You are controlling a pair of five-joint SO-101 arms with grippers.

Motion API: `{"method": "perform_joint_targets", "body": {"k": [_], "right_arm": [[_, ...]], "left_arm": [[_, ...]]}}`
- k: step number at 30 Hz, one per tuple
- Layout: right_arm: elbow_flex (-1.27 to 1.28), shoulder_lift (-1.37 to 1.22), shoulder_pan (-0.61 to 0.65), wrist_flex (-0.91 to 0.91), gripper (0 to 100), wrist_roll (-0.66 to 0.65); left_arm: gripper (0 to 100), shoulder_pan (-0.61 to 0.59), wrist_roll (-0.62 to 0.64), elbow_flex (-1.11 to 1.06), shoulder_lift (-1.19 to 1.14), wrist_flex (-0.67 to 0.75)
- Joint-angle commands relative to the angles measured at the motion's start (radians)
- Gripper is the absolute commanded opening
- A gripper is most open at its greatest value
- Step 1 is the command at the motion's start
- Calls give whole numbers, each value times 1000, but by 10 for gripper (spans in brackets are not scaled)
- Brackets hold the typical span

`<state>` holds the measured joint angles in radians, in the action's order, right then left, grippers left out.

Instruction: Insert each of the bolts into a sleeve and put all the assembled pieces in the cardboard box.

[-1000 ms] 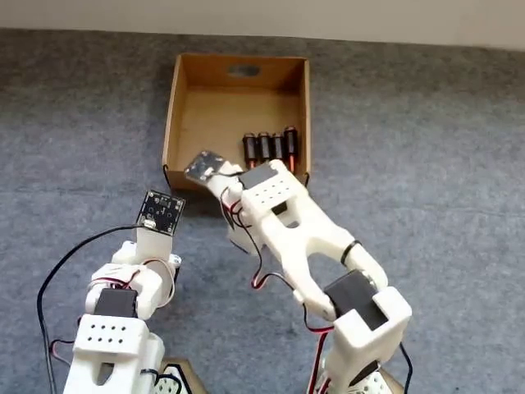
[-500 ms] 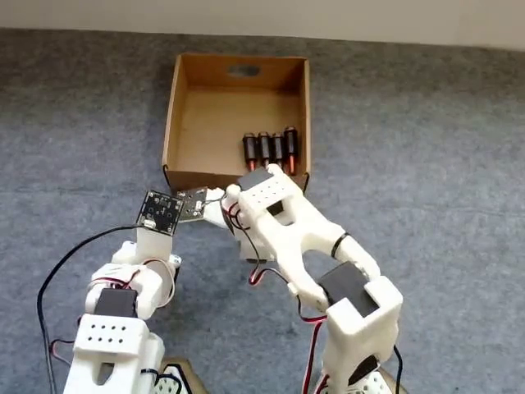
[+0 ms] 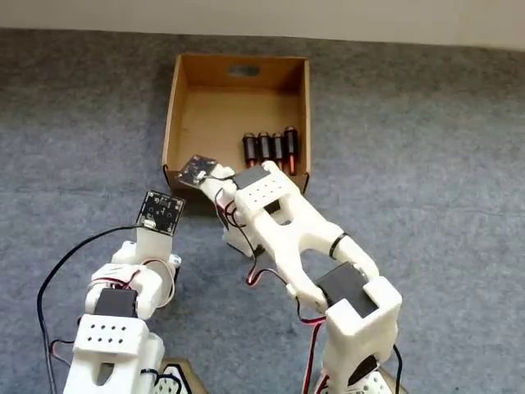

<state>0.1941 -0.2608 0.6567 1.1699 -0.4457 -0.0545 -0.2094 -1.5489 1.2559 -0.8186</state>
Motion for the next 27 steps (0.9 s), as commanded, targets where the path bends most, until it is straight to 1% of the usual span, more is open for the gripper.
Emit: {"method": "perform_joint_targets", "body": {"k": [1,6,7,9,10,11,15,17,22,25,27], "right_arm": [[-33,-7,7,-7,163,11],[-42,-128,4,-4,159,9],[-44,-145,4,-4,139,9],[-44,-148,4,-5,29,9],[-44,-139,4,1,0,11],[-41,-117,4,2,19,15],[-13,61,-7,28,6,20],[15,186,-33,33,6,49],[140,427,-180,38,6,100],[236,479,-314,15,6,101],[302,478,-398,-41,6,101]], "left_arm": [[20,7,-9,7,8,18],[20,7,-9,7,8,17],[20,5,-9,7,8,17],[20,5,-9,7,8,17],[20,5,-9,7,8,17],[20,5,-9,7,8,17],[20,5,-9,7,8,17],[20,5,-9,7,8,17],[20,5,-9,7,8,17],[20,5,-9,7,8,17],[20,5,-9,7,8,18]]}}
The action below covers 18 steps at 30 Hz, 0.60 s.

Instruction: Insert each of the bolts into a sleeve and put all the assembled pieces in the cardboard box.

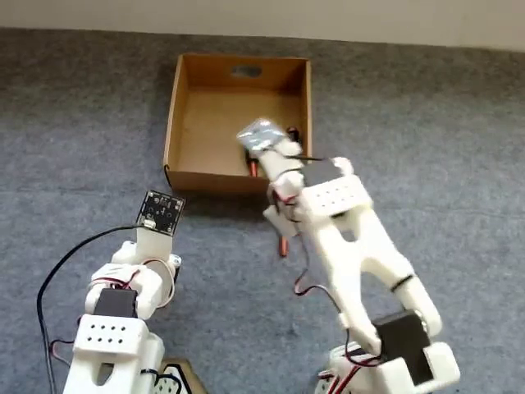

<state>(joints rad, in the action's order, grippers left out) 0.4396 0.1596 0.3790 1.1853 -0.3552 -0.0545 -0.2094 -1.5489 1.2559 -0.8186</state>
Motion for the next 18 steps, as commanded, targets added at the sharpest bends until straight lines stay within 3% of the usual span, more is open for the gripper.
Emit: {"method": "perform_joint_targets", "body": {"k": [1,10,15,18], "right_arm": [[97,54,-154,-91,6,11],[295,-74,-239,-226,12,9],[298,-150,-239,-226,124,8],[302,-151,-239,-226,111,5]], "left_arm": [[20,5,-9,7,8,18],[20,7,-9,7,8,18],[20,7,-9,7,8,18],[20,5,-9,7,8,18]]}}
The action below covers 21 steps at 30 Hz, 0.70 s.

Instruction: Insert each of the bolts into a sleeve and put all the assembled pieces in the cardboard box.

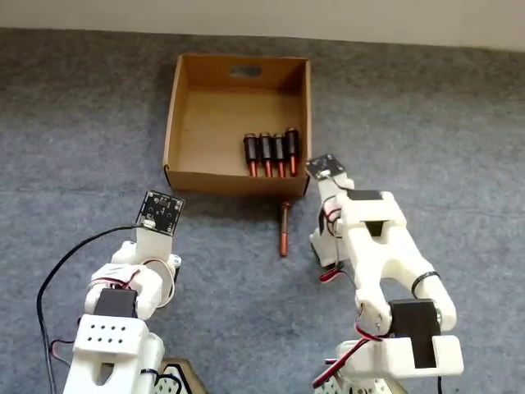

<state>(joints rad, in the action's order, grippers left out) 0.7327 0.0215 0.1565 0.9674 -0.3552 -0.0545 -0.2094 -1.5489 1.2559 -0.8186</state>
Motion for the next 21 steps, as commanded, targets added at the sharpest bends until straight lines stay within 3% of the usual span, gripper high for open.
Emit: {"method": "perform_joint_targets", "body": {"k": [1,5,13,21], "right_arm": [[8,-8,-16,-8,107,3],[16,28,-15,-8,8,-31],[150,432,-38,-12,6,-37],[271,1043,-54,-13,6,219]], "left_arm": [[20,5,-9,7,8,18],[20,5,-9,7,8,18],[24,7,-11,84,-2,-17],[24,27,-71,409,-64,-192]]}}
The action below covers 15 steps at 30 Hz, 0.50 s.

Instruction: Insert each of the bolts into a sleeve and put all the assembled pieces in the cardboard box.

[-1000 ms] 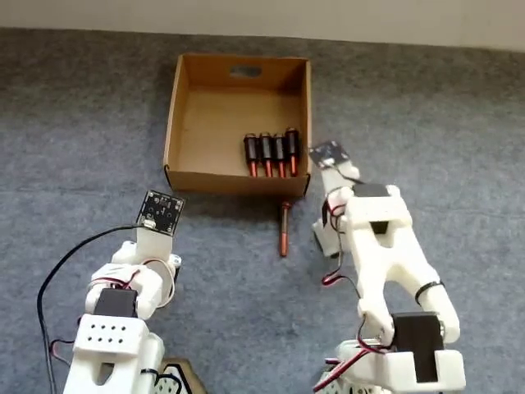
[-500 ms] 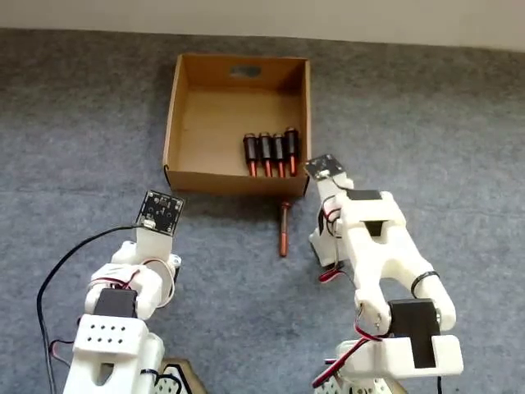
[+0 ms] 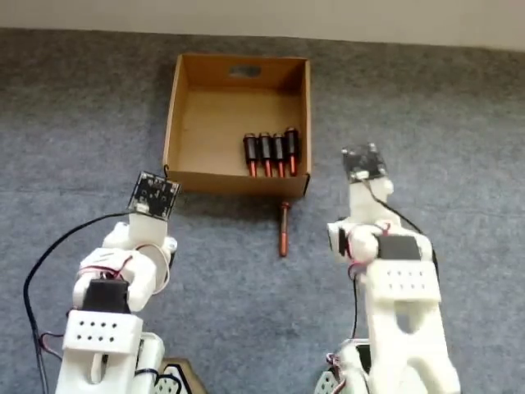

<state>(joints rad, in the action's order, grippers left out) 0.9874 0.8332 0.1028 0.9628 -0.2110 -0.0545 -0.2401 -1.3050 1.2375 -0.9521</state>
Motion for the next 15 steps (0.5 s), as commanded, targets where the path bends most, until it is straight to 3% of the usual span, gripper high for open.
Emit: {"method": "perform_joint_targets", "body": {"k": [1,8,15], "right_arm": [[38,297,1,-12,6,97],[252,607,-5,-114,6,183],[338,774,-162,-110,6,293]], "left_arm": [[24,41,-48,222,-87,-92],[24,317,-25,630,-547,-301],[25,509,315,921,-964,-282]]}}
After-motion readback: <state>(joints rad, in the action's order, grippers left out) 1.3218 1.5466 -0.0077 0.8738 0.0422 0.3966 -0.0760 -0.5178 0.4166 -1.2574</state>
